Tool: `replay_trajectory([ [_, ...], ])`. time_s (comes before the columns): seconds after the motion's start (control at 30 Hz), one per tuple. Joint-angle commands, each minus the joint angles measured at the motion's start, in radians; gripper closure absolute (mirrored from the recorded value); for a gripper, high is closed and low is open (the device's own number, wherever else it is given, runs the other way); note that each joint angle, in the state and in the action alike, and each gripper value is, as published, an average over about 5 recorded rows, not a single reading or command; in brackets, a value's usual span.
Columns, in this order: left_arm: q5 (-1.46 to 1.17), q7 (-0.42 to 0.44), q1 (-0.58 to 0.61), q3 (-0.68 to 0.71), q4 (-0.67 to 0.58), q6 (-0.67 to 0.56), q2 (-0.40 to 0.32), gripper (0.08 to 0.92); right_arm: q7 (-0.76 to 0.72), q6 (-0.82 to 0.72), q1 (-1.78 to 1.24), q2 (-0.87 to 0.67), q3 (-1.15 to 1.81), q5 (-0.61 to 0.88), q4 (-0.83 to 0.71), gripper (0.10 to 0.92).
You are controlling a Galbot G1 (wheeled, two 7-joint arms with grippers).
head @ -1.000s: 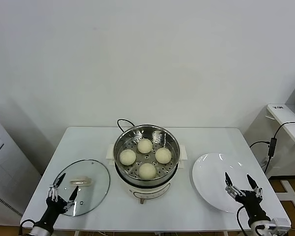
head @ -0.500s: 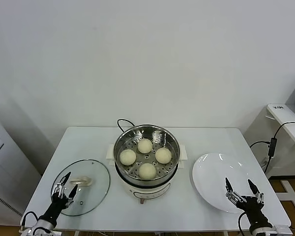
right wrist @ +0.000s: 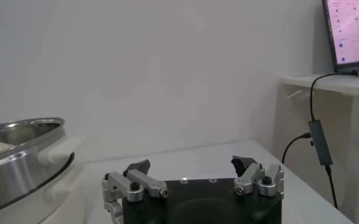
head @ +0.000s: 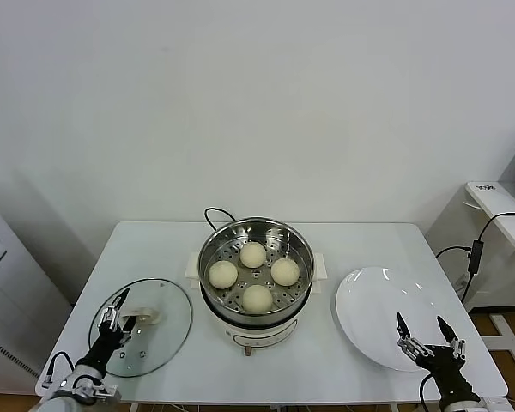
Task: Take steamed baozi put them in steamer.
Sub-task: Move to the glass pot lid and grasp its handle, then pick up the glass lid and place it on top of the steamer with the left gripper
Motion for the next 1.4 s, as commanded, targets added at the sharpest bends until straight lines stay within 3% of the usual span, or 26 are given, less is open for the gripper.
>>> replay_trajectory([
  [0.03, 0.026, -0.011, -0.045, 0.010, 0.041, 0.023, -0.003, 0.193, 0.000, 0.001, -0.003, 0.003, 0.002, -0.003, 0.000, 0.203],
  [0.47, -0.101, -0.058, -0.021, 0.019, 0.016, 0.001, -0.004, 0.545, 0.000, 0.014, 0.000, 0.010, 0.001, -0.013, -0.006, 0.203],
  [0.83, -0.263, 0.005, 0.007, -0.030, -0.111, 0.046, 0.124, 0.855, 0.005, 0.013, 0.017, 0.008, -0.020, -0.025, -0.005, 0.203],
  [1.2, -0.554, 0.207, -0.024, 0.033, -0.333, 0.303, 0.372, 0.884, -0.020, 0.009, 0.027, -0.003, -0.029, -0.024, -0.001, 0.203],
  [1.4, -0.618, 0.265, -0.034, 0.248, -0.546, 0.567, 0.450, 0.884, -0.072, 0.026, 0.022, -0.014, -0.023, -0.006, -0.012, 0.203],
])
